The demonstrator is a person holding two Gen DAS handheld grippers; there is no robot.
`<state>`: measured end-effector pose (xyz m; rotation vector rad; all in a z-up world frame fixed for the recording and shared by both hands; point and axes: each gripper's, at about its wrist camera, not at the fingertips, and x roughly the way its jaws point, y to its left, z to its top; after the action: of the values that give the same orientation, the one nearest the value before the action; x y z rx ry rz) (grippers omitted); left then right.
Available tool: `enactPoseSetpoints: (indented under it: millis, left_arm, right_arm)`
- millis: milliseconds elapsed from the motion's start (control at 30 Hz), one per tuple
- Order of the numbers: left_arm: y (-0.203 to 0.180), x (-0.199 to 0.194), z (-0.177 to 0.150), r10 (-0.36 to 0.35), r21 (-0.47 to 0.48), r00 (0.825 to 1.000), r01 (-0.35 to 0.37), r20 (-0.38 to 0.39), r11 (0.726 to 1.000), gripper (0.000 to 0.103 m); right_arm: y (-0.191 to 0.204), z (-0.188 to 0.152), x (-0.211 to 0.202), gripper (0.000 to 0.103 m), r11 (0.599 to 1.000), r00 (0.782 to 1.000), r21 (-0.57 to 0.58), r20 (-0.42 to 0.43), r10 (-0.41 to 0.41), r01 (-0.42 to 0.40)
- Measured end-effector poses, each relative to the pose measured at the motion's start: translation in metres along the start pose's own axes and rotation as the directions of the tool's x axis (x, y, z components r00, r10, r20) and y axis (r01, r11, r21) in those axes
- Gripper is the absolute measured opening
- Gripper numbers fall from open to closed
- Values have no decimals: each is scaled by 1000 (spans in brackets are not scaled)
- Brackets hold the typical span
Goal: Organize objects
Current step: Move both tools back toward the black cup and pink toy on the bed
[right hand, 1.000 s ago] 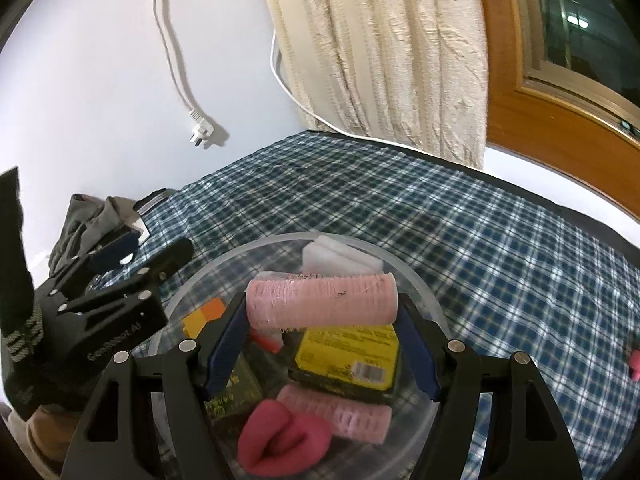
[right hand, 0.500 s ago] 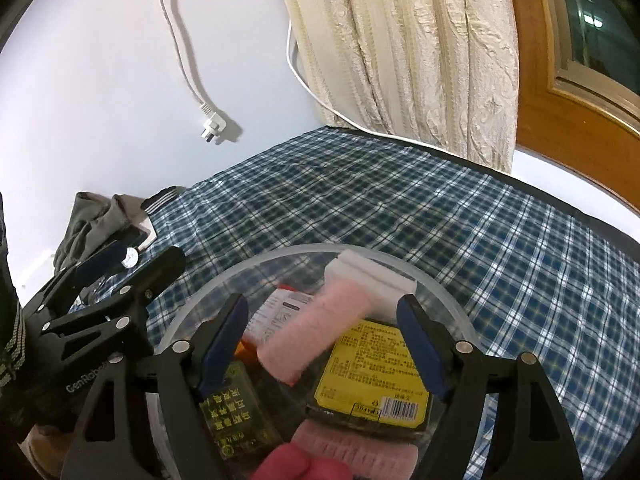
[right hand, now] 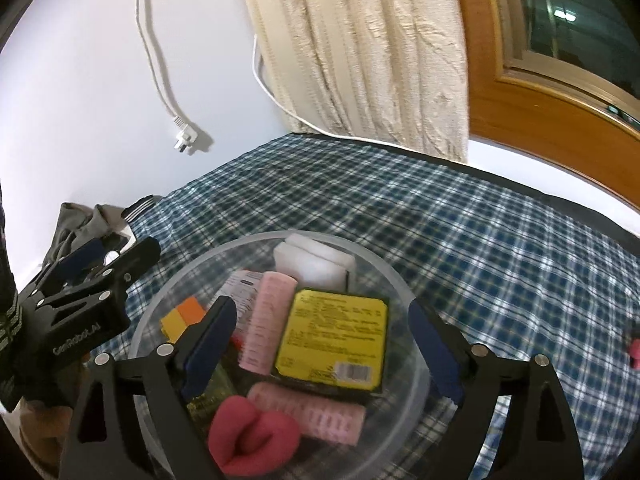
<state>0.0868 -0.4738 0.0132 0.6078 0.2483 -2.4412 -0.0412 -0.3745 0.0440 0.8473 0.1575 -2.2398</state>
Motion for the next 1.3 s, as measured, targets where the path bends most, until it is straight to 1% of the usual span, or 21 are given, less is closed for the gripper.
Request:
enactPoseSetpoints:
  millis: [33,100,467,733,867,1000,1067,1133,1300]
  left_arm:
    - [-1,0,0,2,5,1000,-2,2,1000,102]
    - [-2,0,-1,5,12,1000,-5,4,1000,102]
    - [-11,3,-4,25,64,1000,-25,-6,998,102]
    - [-17,1,-6,37,95,999,-39,21,995,102]
    - [-18,1,-6,46,89,999,-47,17,995,102]
    - [-24,-3,-7,21,80,1000,-21,2,997,102]
    - [-32,-6,-8,-3,88,1000,3,-1,996,102]
    - [-43,-11,-10,-29,110,1000,29,-4,994,102]
    - [-74,-23,-14,-94,174,995,95,-12,980,102]
  right_arm:
    - [-2,-1,-2,94,1000,1000,6,5,-10,10]
    - [-7,-4,-7,94,1000,1000,20,12,-24,24]
    - [-46,-20,-22,94,989,996,112,-1,-94,93]
    - [-76,-33,-45,94,973,986,161,1,-167,164]
    - [-97,-45,-59,94,960,980,198,-10,-201,199]
    - [-122,-59,-76,94,940,969,238,-27,-247,246]
    - [-133,-66,-82,94,929,963,255,-37,-267,267]
    - [-145,-74,-91,94,911,951,276,-52,-304,306]
    - [-173,-92,-113,94,872,928,322,-73,-366,369]
